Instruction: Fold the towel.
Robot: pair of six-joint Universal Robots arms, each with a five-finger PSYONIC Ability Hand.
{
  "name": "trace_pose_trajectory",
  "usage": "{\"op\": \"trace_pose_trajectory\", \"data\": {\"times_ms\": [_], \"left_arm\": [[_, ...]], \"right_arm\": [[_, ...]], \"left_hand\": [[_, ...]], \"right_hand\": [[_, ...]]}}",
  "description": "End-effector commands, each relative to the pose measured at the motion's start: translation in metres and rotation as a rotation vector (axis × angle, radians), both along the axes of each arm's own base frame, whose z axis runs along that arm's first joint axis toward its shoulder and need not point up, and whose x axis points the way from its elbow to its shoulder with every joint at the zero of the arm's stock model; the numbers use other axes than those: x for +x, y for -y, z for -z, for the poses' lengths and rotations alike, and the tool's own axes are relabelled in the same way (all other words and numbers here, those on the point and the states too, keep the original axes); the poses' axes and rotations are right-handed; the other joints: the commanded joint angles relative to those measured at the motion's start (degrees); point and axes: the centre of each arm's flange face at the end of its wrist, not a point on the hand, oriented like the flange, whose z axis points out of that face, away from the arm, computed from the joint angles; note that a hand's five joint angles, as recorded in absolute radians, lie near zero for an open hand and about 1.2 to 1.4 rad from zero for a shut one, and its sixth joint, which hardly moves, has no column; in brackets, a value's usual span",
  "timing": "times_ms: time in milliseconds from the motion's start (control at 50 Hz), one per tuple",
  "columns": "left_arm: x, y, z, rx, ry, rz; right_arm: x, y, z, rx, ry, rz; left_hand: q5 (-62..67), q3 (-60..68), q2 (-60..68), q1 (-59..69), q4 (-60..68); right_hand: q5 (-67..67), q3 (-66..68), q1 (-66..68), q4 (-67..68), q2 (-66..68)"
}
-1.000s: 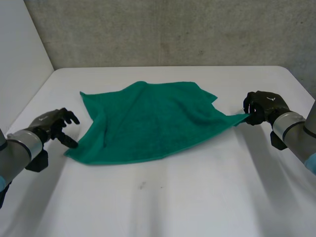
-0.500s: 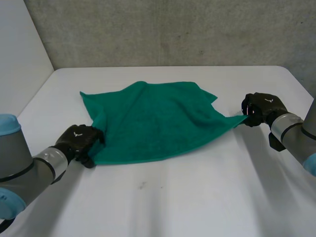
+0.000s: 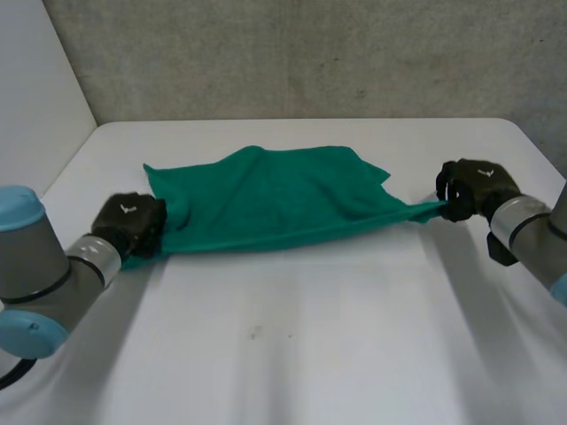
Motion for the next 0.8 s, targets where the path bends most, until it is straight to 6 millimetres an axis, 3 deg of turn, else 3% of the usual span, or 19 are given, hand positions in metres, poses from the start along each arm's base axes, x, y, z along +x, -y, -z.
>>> {"op": "trace_pose_trajectory", "data": {"times_ms": [20,40,60,140,200,220,260,380,400,420,440,500,620,660,720,740,760,780,800], "left_arm": [[0.005,-0.021,-0.063,-0.148,0.000,-0.028],[0.006,-0.026,-0.073,-0.171,-0.003,-0.029],[0.008,-0.042,-0.101,-0.232,-0.009,-0.026],[0.013,-0.069,-0.135,-0.290,-0.001,-0.026],[0.014,-0.075,-0.138,-0.288,0.004,-0.024],[0.016,-0.091,-0.142,-0.255,0.042,-0.014],[0.017,-0.096,-0.137,-0.219,0.071,-0.008],[0.016,-0.107,-0.107,-0.098,0.156,0.030],[0.015,-0.105,-0.100,-0.075,0.162,0.034],[0.014,-0.100,-0.087,-0.030,0.173,0.039],[0.012,-0.094,-0.073,0.019,0.183,0.047],[0.010,-0.085,-0.054,0.071,0.194,0.054],[-0.001,-0.047,-0.017,0.115,0.218,0.067],[-0.004,-0.034,-0.017,0.086,0.227,0.072],[-0.012,-0.003,-0.034,-0.043,0.236,0.067],[-0.015,0.006,-0.043,-0.090,0.232,0.061],[-0.022,0.021,-0.064,-0.189,0.218,0.048],[-0.022,0.021,-0.064,-0.190,0.217,0.048],[-0.025,0.029,-0.078,-0.246,0.205,0.039]], "right_arm": [[-0.001,-0.025,-0.067,-0.098,-0.211,-0.071],[-0.003,-0.040,-0.091,-0.136,-0.335,-0.098],[-0.003,-0.040,-0.091,-0.136,-0.336,-0.098],[-0.010,-0.079,-0.127,-0.190,-0.579,-0.154],[-0.015,-0.096,-0.136,-0.192,-0.667,-0.162],[-0.016,-0.101,-0.138,-0.194,-0.693,-0.159],[-0.019,-0.109,-0.139,-0.186,-0.727,-0.159],[-0.012,-0.122,-0.119,-0.134,-0.785,-0.231],[-0.008,-0.122,-0.105,-0.091,-0.790,-0.264],[-0.008,-0.122,-0.105,-0.090,-0.790,-0.265],[-0.003,-0.118,-0.081,-0.008,-0.803,-0.309],[0.001,-0.112,-0.052,0.082,-0.824,-0.348],[0.013,-0.090,-0.026,0.111,-0.863,-0.346],[0.020,-0.079,-0.026,0.076,-0.860,-0.324],[0.029,-0.059,-0.036,-0.011,-0.849,-0.273],[0.033,-0.045,-0.050,-0.082,-0.824,-0.217],[0.033,-0.045,-0.051,-0.083,-0.824,-0.217],[0.037,-0.029,-0.071,-0.169,-0.775,-0.147],[0.041,-0.013,-0.101,-0.281,-0.704,-0.066]], "left_hand": [[15.38,11.99,11.88,16.42,11.86],[15.38,11.99,11.88,16.42,11.86],[15.38,11.99,11.88,16.42,11.86],[15.38,11.99,11.88,16.42,11.86],[15.38,11.99,11.88,16.42,11.86],[15.38,11.99,11.88,16.42,11.86],[15.38,11.99,11.88,16.42,11.86],[15.38,11.99,11.88,16.42,11.86],[15.38,11.99,11.88,16.42,11.86],[15.38,11.99,11.88,16.42,11.86],[15.38,11.99,11.88,16.42,11.86],[15.38,11.99,11.88,16.42,11.86],[15.38,11.99,11.88,16.42,11.86],[15.38,11.99,11.88,16.42,11.86],[15.38,11.99,11.88,16.42,11.86],[15.38,11.99,11.88,16.42,11.86],[15.38,11.99,11.88,16.42,11.86],[15.38,11.99,11.88,16.42,11.86],[15.38,11.99,11.88,16.42,11.86]], "right_hand": [[13.16,12.19,24.00,11.69,12.51],[13.16,12.19,24.00,11.69,12.51],[13.16,12.19,24.00,11.69,12.51],[13.16,12.19,24.00,11.69,12.51],[13.16,12.19,24.00,11.69,12.51],[13.16,12.19,24.00,11.69,12.51],[13.16,12.19,24.00,11.69,12.51],[13.16,12.19,24.00,11.69,12.51],[13.16,12.19,24.00,11.69,12.51],[13.16,12.19,24.00,11.69,12.51],[13.16,12.19,24.00,11.69,12.51],[13.16,12.19,24.00,11.69,12.51],[13.16,12.19,24.00,11.69,12.51],[13.16,12.19,24.00,11.69,12.51],[13.16,12.19,24.00,11.69,12.51],[13.16,12.19,24.00,11.69,12.51],[13.16,12.19,24.00,11.69,12.51],[13.16,12.19,24.00,11.69,12.51],[13.16,12.19,24.00,11.69,12.51]]}}
